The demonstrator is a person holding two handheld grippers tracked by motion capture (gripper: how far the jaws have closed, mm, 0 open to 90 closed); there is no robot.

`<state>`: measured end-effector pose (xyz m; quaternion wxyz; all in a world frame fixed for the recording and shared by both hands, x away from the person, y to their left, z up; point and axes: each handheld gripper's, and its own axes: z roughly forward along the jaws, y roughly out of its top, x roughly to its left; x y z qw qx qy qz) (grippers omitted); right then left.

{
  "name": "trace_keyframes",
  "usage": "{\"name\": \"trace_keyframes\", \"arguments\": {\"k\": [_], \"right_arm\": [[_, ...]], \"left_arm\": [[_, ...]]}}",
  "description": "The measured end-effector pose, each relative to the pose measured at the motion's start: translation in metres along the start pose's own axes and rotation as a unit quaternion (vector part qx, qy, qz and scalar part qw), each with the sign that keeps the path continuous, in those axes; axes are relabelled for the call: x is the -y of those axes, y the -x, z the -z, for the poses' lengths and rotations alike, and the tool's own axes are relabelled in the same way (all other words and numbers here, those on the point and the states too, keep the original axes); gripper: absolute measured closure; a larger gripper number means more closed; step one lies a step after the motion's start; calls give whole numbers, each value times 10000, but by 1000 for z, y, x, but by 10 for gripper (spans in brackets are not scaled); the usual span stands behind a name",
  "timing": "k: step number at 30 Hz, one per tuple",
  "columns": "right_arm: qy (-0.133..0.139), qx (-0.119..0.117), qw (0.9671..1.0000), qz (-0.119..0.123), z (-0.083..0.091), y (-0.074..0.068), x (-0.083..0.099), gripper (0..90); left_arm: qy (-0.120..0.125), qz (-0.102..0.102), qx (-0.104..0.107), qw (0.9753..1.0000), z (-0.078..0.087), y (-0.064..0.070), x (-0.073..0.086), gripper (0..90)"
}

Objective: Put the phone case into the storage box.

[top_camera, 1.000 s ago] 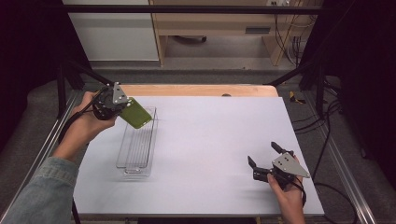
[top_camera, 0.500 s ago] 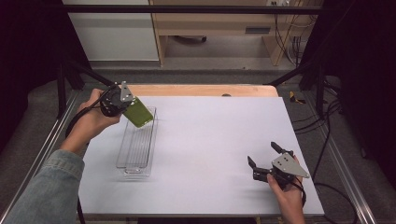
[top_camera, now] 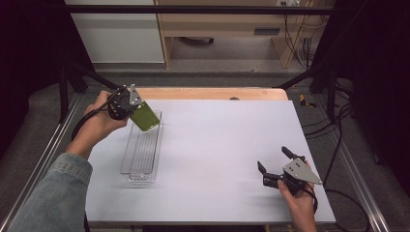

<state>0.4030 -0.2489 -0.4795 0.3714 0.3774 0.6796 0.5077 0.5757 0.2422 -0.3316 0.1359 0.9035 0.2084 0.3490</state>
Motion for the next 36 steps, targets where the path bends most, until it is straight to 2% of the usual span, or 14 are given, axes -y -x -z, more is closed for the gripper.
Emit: {"name": "trace_keyframes", "arguments": {"k": [7, 22, 36], "right_arm": [[26, 18, 10000, 16, 0, 0, 0, 41], [32, 5, 10000, 28, 0, 1, 1, 40], [67, -104, 9999, -19, -1, 0, 1, 35]], "left_arm": [[-136, -190, -49, 9997, -4, 4, -1, 796], [-198, -335, -66, 9992, -8, 8, -2, 796], [-204, -460, -50, 9987, -10, 12, -6, 795]]}}
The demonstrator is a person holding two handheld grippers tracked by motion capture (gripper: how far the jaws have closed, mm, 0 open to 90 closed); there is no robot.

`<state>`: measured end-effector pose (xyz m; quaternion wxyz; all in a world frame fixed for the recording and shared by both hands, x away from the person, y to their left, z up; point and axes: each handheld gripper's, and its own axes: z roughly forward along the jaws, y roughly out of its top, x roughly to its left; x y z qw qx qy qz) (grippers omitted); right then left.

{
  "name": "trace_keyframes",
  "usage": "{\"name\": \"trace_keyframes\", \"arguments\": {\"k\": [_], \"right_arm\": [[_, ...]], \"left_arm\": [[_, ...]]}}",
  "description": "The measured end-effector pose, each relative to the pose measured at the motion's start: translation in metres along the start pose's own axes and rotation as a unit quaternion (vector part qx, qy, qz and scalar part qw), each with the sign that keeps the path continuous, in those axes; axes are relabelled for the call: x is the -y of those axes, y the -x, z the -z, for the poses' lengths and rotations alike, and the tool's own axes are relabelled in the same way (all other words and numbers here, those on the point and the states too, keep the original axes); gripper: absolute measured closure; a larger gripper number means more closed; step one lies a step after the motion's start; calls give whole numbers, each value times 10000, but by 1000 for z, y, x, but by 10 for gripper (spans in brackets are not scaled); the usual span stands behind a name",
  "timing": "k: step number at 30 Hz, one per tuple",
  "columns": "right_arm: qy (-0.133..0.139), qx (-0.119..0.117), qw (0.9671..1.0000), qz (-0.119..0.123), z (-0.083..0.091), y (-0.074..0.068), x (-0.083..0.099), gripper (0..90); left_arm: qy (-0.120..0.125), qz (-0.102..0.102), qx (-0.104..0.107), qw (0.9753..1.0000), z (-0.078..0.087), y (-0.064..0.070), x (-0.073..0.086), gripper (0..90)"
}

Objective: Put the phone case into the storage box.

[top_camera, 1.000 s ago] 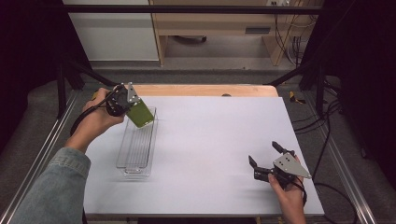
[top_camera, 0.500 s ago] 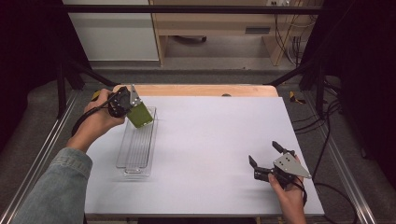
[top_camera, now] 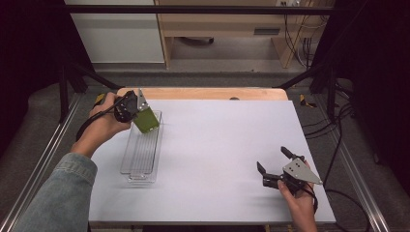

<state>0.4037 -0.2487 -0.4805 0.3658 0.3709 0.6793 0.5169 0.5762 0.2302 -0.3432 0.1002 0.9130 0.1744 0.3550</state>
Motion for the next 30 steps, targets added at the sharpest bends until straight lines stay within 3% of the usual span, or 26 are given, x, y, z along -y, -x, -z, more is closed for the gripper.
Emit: {"name": "trace_keyframes", "arguments": {"k": [30], "right_arm": [[-21, -8, 10000, -18, 0, -1, 0, 35]], "left_arm": [[20, -175, 1, 9998, -3, 3, -5, 795]]}}
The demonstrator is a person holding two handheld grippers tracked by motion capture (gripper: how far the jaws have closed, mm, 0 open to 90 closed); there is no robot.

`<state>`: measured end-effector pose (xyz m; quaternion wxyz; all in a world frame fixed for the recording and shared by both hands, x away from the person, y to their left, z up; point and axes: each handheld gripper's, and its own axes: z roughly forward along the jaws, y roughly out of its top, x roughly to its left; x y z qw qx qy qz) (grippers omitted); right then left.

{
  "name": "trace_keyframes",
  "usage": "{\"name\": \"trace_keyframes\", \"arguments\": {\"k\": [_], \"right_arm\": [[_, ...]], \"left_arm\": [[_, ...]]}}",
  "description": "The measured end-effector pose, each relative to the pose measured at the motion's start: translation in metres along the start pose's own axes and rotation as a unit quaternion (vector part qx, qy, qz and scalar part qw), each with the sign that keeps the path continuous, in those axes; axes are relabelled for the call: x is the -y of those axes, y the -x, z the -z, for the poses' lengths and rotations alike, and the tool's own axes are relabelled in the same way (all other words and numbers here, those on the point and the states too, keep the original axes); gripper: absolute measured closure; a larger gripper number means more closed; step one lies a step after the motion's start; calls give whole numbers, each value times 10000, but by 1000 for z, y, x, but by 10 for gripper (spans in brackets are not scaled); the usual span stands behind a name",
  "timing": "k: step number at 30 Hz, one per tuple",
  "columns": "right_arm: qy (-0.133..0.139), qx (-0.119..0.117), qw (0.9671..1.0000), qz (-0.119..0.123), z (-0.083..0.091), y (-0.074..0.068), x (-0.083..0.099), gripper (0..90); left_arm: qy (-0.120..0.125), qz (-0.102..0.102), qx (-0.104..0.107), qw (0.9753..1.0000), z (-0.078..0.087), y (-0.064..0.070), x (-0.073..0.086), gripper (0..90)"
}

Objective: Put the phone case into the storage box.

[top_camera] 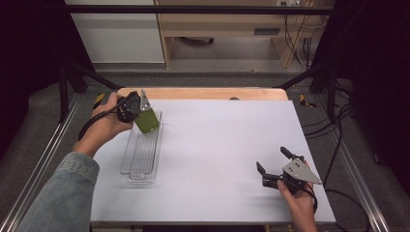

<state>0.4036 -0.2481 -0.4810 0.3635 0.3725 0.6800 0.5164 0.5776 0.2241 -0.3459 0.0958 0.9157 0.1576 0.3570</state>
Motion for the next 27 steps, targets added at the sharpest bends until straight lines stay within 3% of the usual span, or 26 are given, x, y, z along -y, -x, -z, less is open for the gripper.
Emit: {"name": "trace_keyframes", "arguments": {"k": [27], "right_arm": [[-31, -28, 10000, -36, -1, 0, 1, 35]], "left_arm": [[157, -47, -29, 9999, -6, -4, 0, 786]]}}
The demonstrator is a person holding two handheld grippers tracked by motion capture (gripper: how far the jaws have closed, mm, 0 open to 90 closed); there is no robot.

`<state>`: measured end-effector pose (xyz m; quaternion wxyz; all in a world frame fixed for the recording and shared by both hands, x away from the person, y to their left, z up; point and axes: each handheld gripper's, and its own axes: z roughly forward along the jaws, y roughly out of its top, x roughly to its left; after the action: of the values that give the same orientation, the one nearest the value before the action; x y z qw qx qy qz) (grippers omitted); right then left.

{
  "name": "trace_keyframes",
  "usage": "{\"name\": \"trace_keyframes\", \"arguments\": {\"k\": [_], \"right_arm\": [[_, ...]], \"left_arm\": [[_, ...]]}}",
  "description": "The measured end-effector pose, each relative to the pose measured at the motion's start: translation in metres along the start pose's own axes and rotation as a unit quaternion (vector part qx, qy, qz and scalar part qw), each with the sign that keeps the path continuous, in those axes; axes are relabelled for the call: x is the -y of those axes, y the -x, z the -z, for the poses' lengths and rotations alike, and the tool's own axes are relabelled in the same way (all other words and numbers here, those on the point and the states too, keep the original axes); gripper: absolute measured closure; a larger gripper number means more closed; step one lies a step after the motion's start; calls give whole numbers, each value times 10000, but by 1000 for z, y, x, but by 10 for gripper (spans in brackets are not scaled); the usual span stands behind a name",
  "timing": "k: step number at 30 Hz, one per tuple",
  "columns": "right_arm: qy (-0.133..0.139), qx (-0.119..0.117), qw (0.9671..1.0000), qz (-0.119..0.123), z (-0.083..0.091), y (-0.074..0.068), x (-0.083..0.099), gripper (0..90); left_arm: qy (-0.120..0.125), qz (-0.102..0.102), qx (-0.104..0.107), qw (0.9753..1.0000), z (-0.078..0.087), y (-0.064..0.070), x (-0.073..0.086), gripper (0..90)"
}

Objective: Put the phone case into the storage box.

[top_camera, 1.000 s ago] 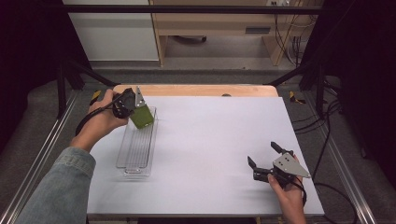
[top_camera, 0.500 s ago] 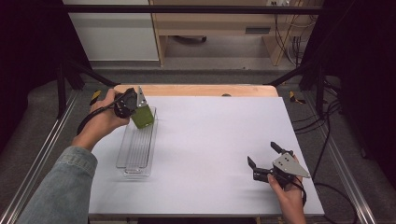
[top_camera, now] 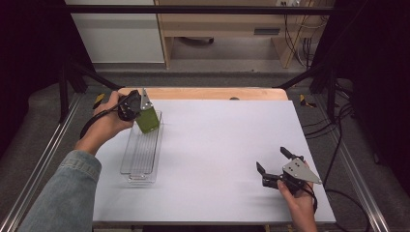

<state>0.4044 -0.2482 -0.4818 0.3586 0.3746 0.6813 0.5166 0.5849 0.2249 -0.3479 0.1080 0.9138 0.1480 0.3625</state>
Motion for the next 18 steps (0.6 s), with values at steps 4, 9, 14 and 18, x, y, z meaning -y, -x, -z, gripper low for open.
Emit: {"name": "trace_keyframes", "arguments": {"k": [4, 9, 14, 18], "right_arm": [[-3, -2, 10000, 6, 0, 0, 0, 35], [-7, 3, 10000, -2, 0, 0, 0, 35], [-22, -1, 10000, -6, 0, -1, 0, 35], [-21, 4, 10000, -13, 0, 0, 0, 35]], "left_arm": [[-1, -60, -28, 10000, -1, 0, 0, 781], [76, -6, -65, 10000, -1, -1, 1, 781], [114, -9, -81, 9999, -3, -2, 3, 786], [124, -26, -114, 9999, -5, -3, 4, 790]]}}
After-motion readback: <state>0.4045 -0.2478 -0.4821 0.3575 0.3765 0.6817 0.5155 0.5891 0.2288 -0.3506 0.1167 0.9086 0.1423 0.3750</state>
